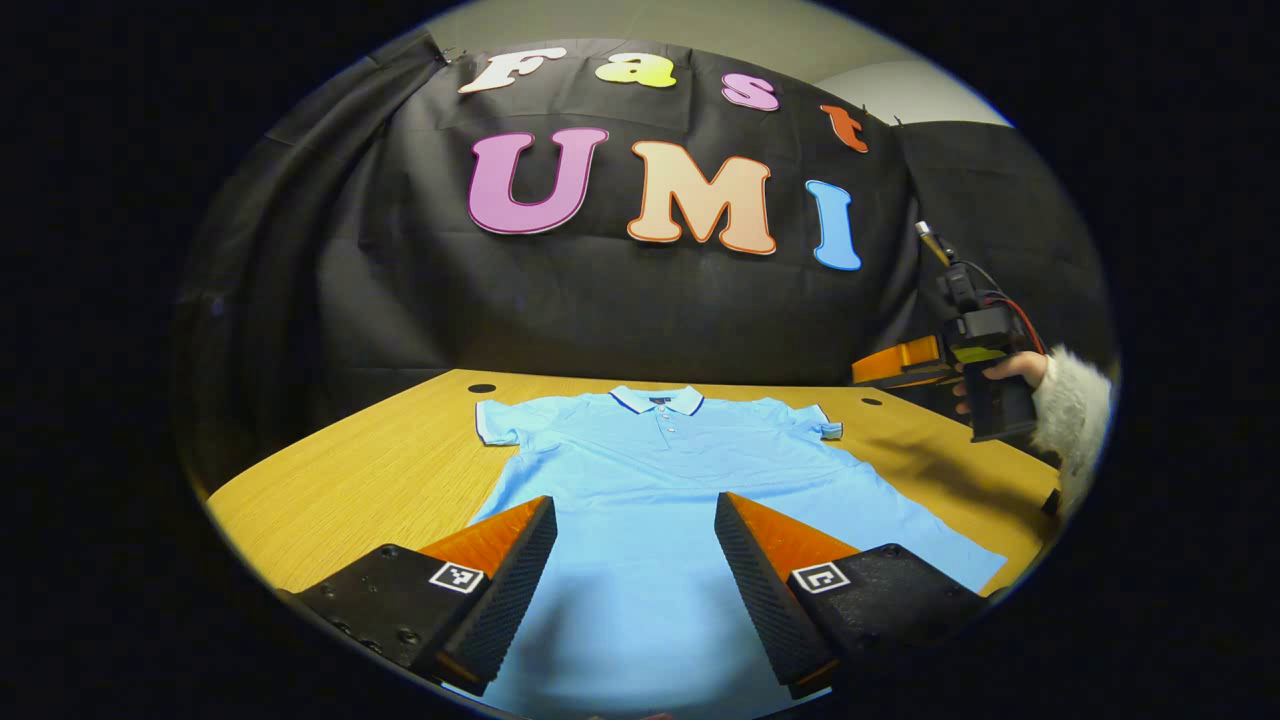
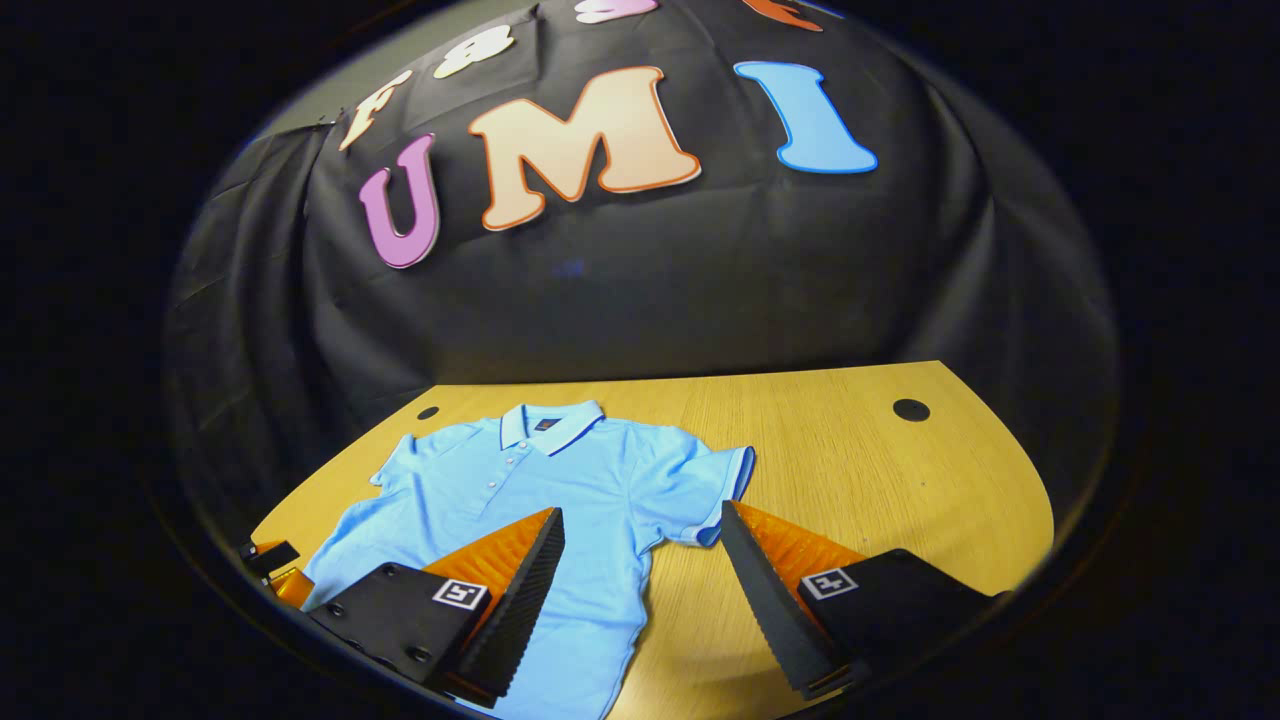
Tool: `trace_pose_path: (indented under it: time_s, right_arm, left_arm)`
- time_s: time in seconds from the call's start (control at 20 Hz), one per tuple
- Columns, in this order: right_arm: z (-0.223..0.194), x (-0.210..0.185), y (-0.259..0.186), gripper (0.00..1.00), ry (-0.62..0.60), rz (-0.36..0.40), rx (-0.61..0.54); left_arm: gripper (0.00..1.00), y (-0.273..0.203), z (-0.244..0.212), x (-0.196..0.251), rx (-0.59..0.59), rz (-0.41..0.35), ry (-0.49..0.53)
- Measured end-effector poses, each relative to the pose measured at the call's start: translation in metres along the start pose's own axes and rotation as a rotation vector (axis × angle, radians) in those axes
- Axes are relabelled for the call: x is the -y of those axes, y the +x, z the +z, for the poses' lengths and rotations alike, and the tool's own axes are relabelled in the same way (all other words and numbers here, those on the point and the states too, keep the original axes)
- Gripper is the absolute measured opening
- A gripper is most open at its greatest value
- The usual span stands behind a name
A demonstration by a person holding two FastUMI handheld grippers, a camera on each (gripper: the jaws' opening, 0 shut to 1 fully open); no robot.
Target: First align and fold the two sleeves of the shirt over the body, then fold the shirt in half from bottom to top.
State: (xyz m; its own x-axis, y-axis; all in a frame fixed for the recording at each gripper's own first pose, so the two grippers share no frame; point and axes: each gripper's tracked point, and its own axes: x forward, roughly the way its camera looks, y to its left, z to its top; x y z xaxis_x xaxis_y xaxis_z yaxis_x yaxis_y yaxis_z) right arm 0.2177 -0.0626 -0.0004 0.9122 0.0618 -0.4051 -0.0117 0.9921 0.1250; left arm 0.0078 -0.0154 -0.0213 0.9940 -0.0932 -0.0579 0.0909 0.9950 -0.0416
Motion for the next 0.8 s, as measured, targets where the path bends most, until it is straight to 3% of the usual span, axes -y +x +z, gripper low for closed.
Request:
trace_pose_path:
  time_s: [0.4, 0.65, 0.8]
  right_arm:
    - [-0.004, 0.04, 0.105, 0.94, 0.021, -0.123, -0.105]
    - [-0.023, 0.053, 0.132, 0.98, 0.075, -0.153, -0.136]
    - [-0.029, 0.059, 0.137, 0.92, 0.065, -0.163, -0.144]
  left_arm:
    - [0.95, -0.003, -0.002, -0.01, -0.014, 0.009, 0.005]
    - [0.95, -0.001, -0.004, -0.012, -0.03, 0.014, -0.014]
    - [0.95, -0.001, -0.006, -0.012, -0.031, 0.016, -0.012]
